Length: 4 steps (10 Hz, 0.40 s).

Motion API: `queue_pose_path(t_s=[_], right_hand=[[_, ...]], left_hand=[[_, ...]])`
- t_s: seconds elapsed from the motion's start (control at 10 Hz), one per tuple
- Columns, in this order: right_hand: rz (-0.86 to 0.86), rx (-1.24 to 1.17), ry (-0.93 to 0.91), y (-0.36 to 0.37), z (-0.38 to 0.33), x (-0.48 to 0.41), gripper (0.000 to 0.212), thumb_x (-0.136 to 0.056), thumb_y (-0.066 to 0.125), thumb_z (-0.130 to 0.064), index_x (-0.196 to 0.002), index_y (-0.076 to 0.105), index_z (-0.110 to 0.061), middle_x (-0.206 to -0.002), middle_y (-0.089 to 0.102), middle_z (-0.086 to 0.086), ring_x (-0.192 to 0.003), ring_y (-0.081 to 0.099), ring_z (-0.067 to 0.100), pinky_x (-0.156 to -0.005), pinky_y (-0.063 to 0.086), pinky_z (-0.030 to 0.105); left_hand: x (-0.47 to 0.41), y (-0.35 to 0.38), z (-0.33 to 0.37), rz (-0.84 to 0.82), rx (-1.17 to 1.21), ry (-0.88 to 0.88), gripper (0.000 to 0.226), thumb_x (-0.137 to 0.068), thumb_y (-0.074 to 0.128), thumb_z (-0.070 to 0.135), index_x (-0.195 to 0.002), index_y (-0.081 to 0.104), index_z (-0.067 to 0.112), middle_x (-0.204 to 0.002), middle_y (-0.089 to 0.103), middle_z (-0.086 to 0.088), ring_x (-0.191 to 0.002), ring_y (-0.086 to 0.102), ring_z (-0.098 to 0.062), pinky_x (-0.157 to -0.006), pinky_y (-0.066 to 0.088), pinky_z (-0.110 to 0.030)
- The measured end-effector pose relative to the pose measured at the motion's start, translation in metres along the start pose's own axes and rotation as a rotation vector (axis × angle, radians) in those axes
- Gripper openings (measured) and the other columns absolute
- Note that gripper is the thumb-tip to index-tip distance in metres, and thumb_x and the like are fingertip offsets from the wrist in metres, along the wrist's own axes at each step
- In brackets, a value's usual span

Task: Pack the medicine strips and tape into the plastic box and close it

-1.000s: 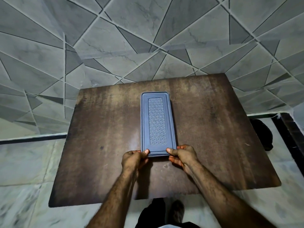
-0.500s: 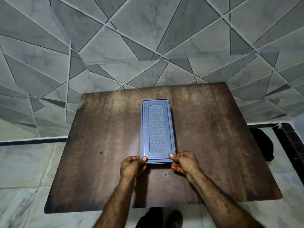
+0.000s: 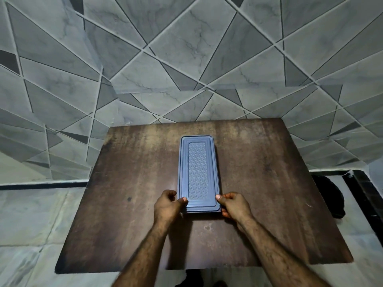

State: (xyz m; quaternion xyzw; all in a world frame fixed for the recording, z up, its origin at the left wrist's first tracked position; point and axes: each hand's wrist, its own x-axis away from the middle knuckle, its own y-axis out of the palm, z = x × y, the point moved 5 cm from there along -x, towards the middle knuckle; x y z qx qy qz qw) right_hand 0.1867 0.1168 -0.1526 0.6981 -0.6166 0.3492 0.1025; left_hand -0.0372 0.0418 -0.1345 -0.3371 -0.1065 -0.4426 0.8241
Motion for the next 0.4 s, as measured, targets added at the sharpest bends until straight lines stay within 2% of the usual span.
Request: queue_pose_path(t_s=[0.1, 0.2, 0.3, 0.4], right_hand=[[-0.008, 0.047, -0.057, -0.006, -0.011, 0.003, 0.018, -0.082, 0.069, -0.026, -0.071, 0.063, -0.013, -0.069, 0.065, 0.009, -0.061, 0.058, 0.018, -0.064, 0.053, 0.032], [0.017, 0.068, -0.114, -0.014, -0.018, 0.011, 0.019, -0.080, 0.069, -0.030, -0.074, 0.066, -0.012, -0.067, 0.067, 0.005, -0.060, 0.059, 0.017, -0.059, 0.051, 0.032], [0.024, 0.082, -0.171, -0.020, -0.025, 0.025, 0.018, -0.080, 0.069, -0.028, -0.070, 0.066, -0.014, -0.066, 0.067, 0.001, -0.065, 0.060, 0.017, -0.068, 0.052, 0.035], [0.048, 0.094, -0.253, -0.028, -0.035, 0.037, 0.021, -0.080, 0.070, -0.029, -0.065, 0.061, -0.016, -0.060, 0.061, -0.005, -0.064, 0.055, 0.016, -0.068, 0.046, 0.032]], left_hand=[[0.009, -0.004, 0.027, -0.004, -0.076, 0.141, 0.051, -0.076, 0.080, 0.029, -0.121, 0.061, 0.012, -0.116, 0.066, -0.006, -0.106, 0.061, -0.020, -0.092, 0.049, -0.028], [0.019, -0.006, 0.043, -0.025, -0.111, 0.214, 0.050, -0.079, 0.077, 0.027, -0.124, 0.060, 0.011, -0.121, 0.066, -0.006, -0.103, 0.060, -0.015, -0.087, 0.041, -0.021], [0.036, -0.009, 0.052, -0.046, -0.136, 0.274, 0.050, -0.082, 0.075, 0.027, -0.127, 0.059, 0.012, -0.126, 0.065, -0.005, -0.113, 0.060, -0.017, -0.092, 0.043, -0.021], [0.052, -0.011, 0.062, -0.037, -0.102, 0.320, 0.052, -0.083, 0.074, 0.026, -0.131, 0.057, 0.013, -0.131, 0.063, -0.004, -0.119, 0.058, -0.016, -0.100, 0.045, -0.027]])
